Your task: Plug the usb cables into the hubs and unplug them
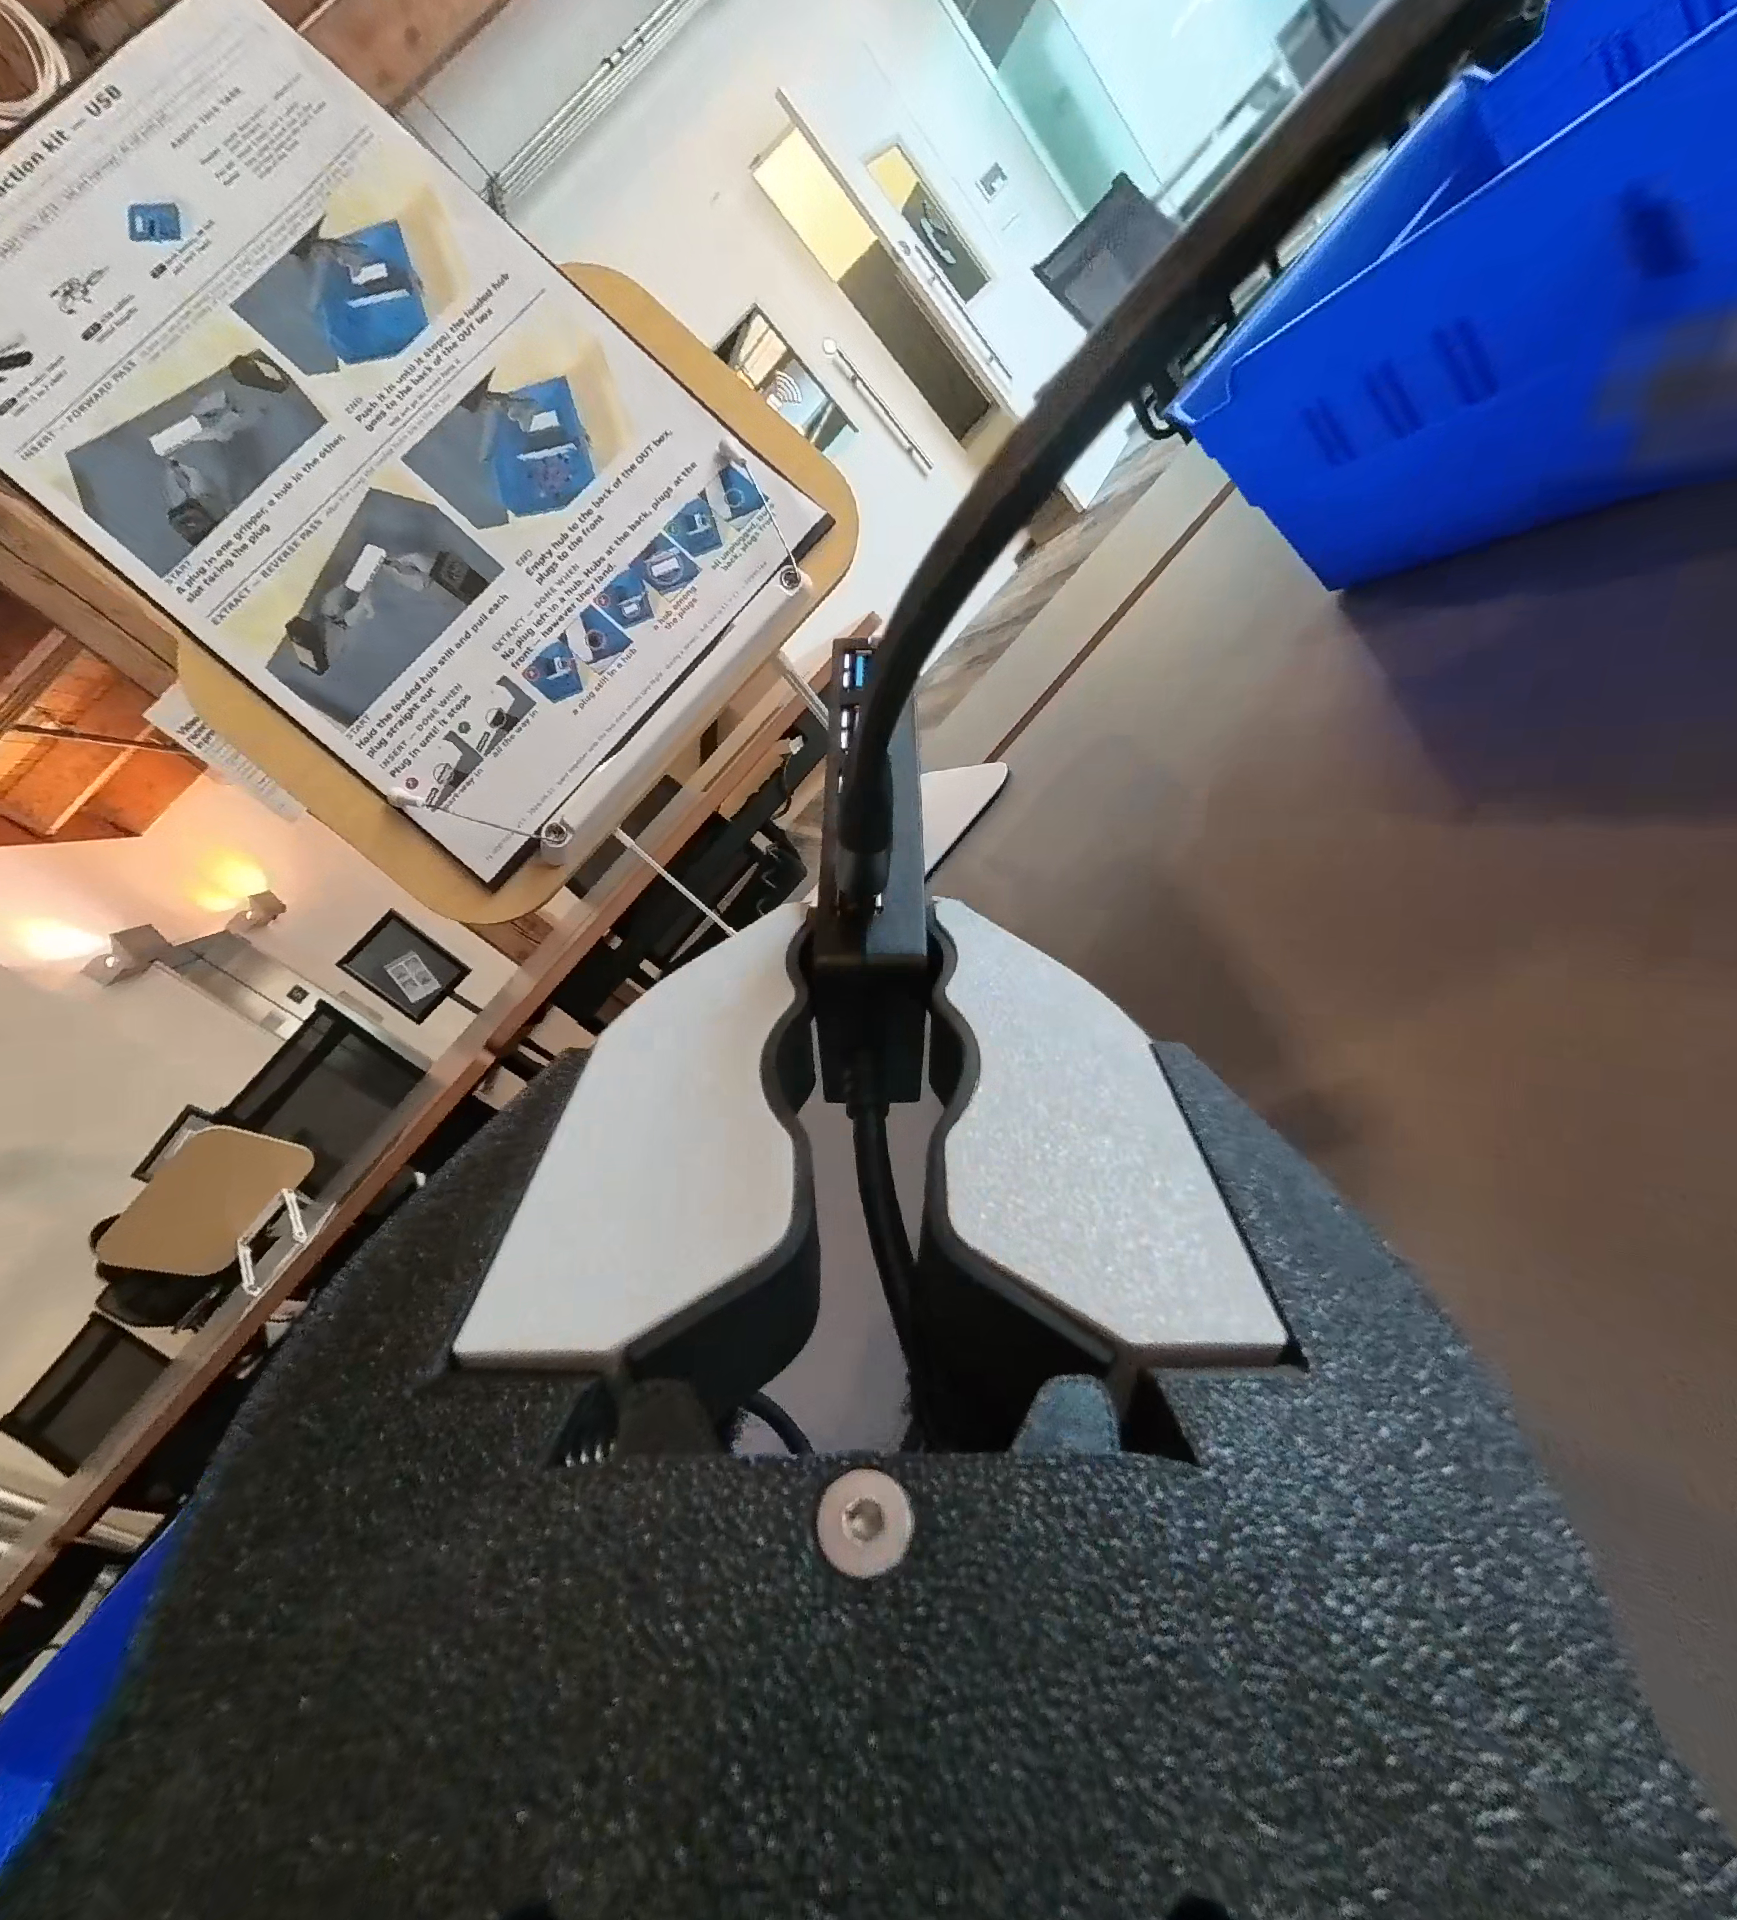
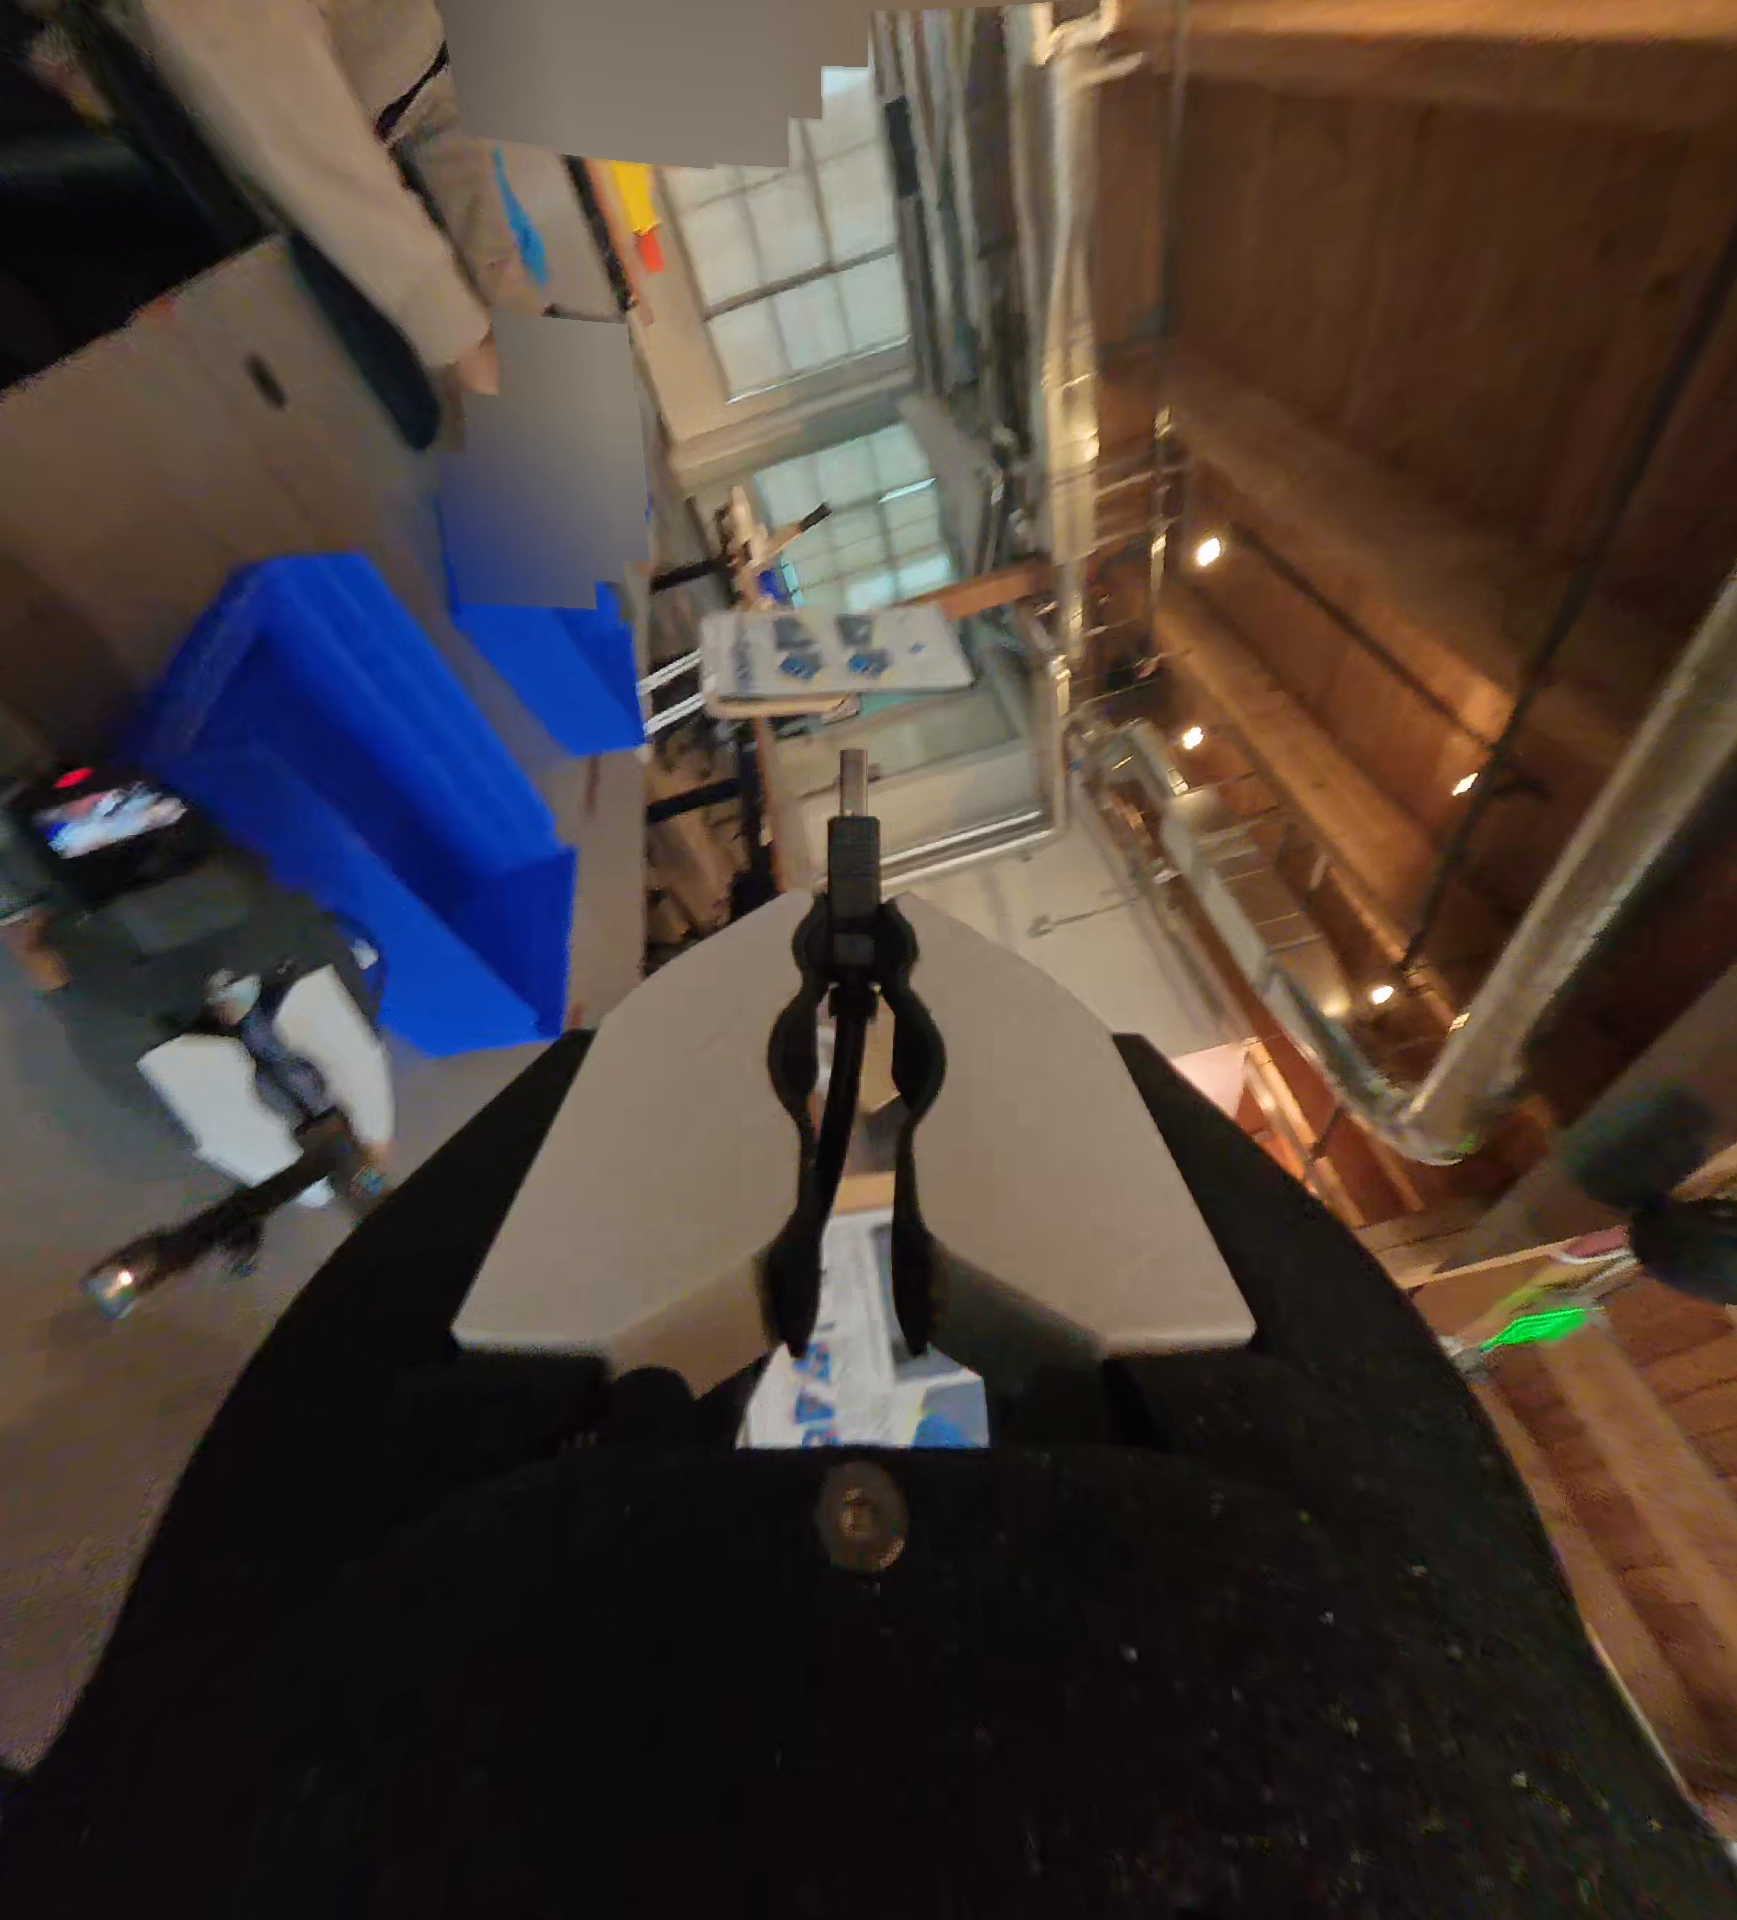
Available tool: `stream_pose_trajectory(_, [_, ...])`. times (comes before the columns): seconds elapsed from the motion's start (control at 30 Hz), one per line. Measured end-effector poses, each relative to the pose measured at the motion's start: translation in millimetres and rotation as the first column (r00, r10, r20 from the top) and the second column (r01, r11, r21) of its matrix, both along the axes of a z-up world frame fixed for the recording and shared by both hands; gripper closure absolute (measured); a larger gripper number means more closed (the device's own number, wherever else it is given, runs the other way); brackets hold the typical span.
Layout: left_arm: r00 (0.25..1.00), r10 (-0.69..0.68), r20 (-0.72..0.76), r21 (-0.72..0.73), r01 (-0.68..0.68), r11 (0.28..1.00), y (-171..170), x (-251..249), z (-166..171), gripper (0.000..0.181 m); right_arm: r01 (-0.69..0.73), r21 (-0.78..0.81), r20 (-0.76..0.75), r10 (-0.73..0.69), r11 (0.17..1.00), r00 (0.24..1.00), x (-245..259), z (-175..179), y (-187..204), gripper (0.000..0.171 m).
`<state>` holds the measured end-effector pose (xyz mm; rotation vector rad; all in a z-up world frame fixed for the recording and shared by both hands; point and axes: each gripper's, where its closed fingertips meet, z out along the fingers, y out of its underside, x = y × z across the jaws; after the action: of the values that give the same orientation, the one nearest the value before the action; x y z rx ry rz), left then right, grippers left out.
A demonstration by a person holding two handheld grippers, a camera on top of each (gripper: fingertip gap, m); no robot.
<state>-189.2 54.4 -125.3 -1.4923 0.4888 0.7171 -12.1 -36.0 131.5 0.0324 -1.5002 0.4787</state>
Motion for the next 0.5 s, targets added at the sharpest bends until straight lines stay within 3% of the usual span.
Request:
stream_pose_trajectory(0.13, [1.000,0.009,-0.018,-0.005,-0.009,1.000,0,-1,-1,0.164,-0.053,-0.008,-0.081,0.052,0.999,0.995,7,19,-19,0.163])
stream_pose_trajectory(0.23, [1.000,0.014,-0.019,-0.001,-0.014,1.000,-1,-2,1,0.164,-0.016,-0.051,-0.041,0.014,0.999,0.999,-3,0,-18,0.163])
stream_pose_trajectory(0.3, [0.999,0.026,-0.030,0.006,-0.026,1.000,-2,-4,3,0.164,-0.014,-0.200,0.027,0.019,0.980,0.999,-13,-22,-10,0.163])
stream_pose_trajectory(0.4, [0.999,0.037,-0.034,0.019,-0.036,0.999,-3,-7,5,0.164,-0.056,-0.544,0.089,0.124,0.837,0.988,-25,-50,9,0.164])
stream_pose_trajectory(0.5, [0.995,0.054,-0.080,0.031,-0.051,0.998,-5,-8,8,0.164,-0.045,-0.815,0.120,0.244,0.577,0.962,-34,-73,33,0.163])
